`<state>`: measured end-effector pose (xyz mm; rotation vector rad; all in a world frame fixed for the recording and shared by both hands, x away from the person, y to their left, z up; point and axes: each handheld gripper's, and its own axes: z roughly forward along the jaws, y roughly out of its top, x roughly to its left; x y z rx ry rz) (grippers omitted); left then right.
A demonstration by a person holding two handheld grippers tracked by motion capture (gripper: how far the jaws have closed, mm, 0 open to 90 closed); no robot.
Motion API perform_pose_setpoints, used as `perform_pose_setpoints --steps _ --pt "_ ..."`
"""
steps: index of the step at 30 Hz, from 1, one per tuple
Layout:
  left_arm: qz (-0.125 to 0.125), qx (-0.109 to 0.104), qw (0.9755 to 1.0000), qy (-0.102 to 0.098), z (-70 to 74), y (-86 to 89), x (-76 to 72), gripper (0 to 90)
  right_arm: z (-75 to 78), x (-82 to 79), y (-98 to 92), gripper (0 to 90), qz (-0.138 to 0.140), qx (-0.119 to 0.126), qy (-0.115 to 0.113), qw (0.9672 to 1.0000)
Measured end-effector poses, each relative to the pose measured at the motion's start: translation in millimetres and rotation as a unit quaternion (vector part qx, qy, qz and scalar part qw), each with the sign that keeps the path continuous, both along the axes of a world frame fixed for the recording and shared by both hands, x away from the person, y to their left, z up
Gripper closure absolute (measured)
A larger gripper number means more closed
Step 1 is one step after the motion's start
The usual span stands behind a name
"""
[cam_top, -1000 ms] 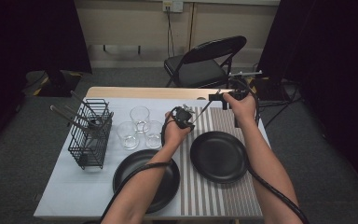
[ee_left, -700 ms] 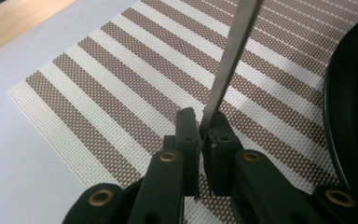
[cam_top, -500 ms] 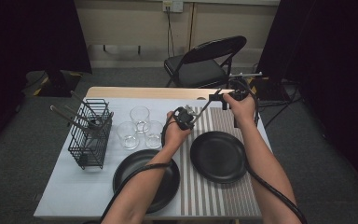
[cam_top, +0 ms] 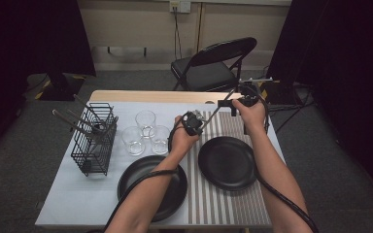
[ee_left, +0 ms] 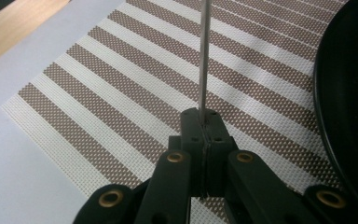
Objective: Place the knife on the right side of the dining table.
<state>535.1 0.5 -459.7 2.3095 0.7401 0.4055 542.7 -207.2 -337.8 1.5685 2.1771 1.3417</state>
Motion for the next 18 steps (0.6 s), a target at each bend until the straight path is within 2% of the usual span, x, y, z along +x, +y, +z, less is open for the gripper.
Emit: perform_pose_setpoints --steps 7,10,14,18 --pt "0.0 0.001 1.0 0.007 -0.8 0.5 -0.8 89.7 -0.2 -2.6 -7.4 59.1 -0.005 0.003 -0.004 1.0" --pt "-0.001 0.008 0.9999 0.01 -1.0 0.4 -1.2 89.7 -1.4 -4.6 -9.0 52.3 -0.008 -0.005 -0.007 0.9999" --pt "0.002 0.006 0.9999 0.013 -1.7 -0.1 -1.2 89.7 -3.5 -9.5 -11.9 43.6 -0.005 -0.017 -0.013 0.9997" --pt "0.0 0.008 0.9999 0.014 -2.0 -0.3 -1.7 89.7 -6.8 -15.6 -15.0 40.6 -0.004 -0.022 -0.016 0.9996"
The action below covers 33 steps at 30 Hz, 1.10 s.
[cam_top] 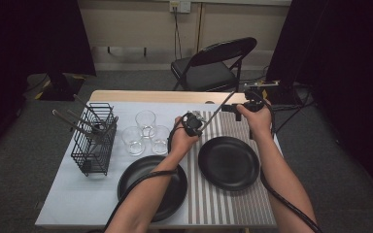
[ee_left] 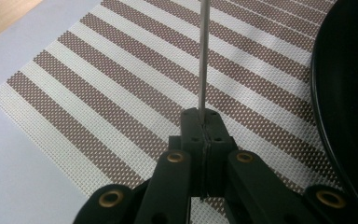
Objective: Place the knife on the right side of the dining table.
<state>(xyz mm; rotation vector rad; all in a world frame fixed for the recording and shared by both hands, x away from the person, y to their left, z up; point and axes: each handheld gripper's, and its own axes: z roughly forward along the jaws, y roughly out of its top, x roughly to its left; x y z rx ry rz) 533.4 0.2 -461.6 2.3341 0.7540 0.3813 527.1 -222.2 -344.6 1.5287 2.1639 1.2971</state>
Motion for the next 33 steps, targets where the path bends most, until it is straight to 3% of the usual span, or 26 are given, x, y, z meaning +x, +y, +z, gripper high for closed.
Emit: perform_pose_setpoints --steps 3,13,33 --pt "0.002 0.0 1.0 0.003 0.3 0.2 -0.4 89.7 -4.1 -5.4 -1.8 36.2 0.001 -0.017 -0.003 0.9998" --pt "0.003 -0.003 1.0 0.007 0.0 1.6 -1.3 89.7 -20.6 -18.7 -6.5 31.7 0.004 -0.03 -0.004 0.9995" --pt "-0.002 0.006 1.0 0.001 0.2 0.1 -2.3 89.6 -31.9 -43.7 -7.7 25.6 0.017 -0.054 -0.023 0.9981"
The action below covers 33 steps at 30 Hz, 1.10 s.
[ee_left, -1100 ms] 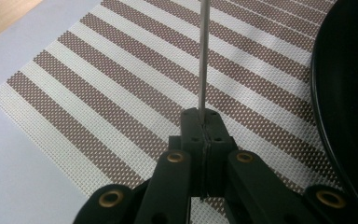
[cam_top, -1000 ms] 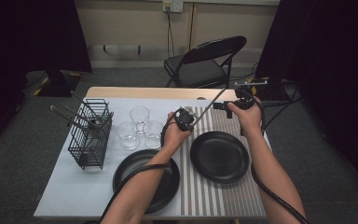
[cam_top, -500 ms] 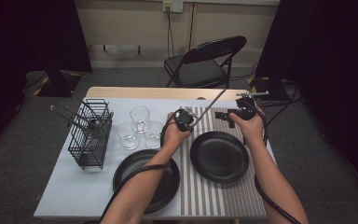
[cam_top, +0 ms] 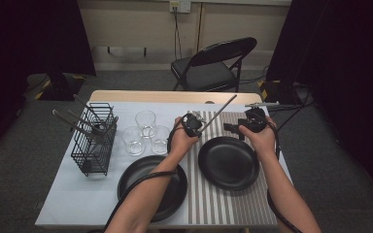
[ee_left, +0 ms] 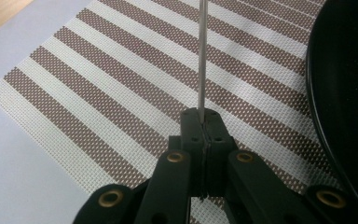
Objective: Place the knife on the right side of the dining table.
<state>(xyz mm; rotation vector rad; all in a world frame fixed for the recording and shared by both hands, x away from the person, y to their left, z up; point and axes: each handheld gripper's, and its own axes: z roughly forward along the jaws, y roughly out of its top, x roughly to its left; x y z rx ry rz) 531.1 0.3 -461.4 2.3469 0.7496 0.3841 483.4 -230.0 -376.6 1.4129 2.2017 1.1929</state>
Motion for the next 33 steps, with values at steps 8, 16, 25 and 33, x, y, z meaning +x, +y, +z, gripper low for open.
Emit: perform_pose_setpoints --steps 8,16,25,33 --pt "-0.003 0.004 1.0 -0.002 0.1 -0.3 -0.5 89.6 -8.1 -8.6 -1.9 25.0 0.004 0.008 0.003 1.0" --pt "-0.002 0.006 1.0 -0.005 0.0 -0.8 -1.0 89.5 -13.4 -15.8 -2.6 25.0 0.008 0.009 0.001 0.9999" --pt "-0.002 0.006 1.0 -0.004 0.1 -1.1 -1.1 89.3 -20.4 -21.1 -5.9 24.5 0.01 0.013 0.003 0.9999" --pt "0.001 0.0 1.0 -0.002 -0.5 -0.1 -1.1 89.1 -24.1 -24.1 -7.0 24.6 0.011 0.012 0.004 0.9999"
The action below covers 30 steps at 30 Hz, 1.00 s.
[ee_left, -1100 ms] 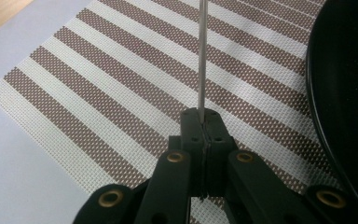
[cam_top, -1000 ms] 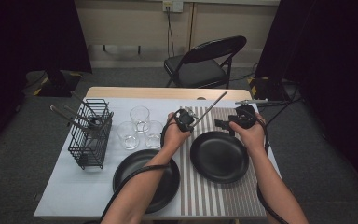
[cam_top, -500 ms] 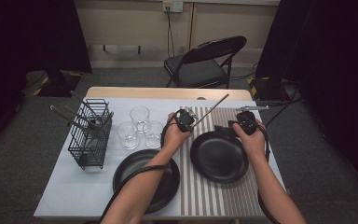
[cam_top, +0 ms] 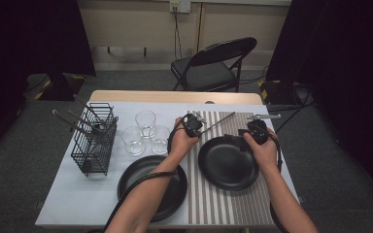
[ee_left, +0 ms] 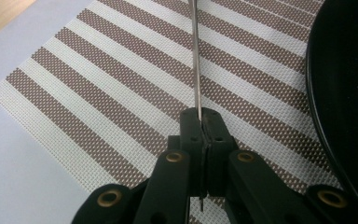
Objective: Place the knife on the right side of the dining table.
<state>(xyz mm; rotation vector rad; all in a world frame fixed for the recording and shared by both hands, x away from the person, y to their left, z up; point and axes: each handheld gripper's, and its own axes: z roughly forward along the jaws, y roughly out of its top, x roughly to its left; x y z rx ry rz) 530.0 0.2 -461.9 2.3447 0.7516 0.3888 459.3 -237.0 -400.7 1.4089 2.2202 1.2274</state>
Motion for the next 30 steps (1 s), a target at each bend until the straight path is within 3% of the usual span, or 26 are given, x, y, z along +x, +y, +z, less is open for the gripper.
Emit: perform_pose_setpoints --steps 11,30 --pt "-0.004 0.004 1.0 -0.002 0.5 0.4 0.2 89.0 -2.2 -8.5 2.0 24.5 0.009 0.004 -0.003 0.9999" --pt "-0.004 0.006 0.9999 -0.007 0.7 -3.8 4.6 89.1 -19.8 -23.5 1.6 24.6 0.015 0.016 0.006 0.9998"
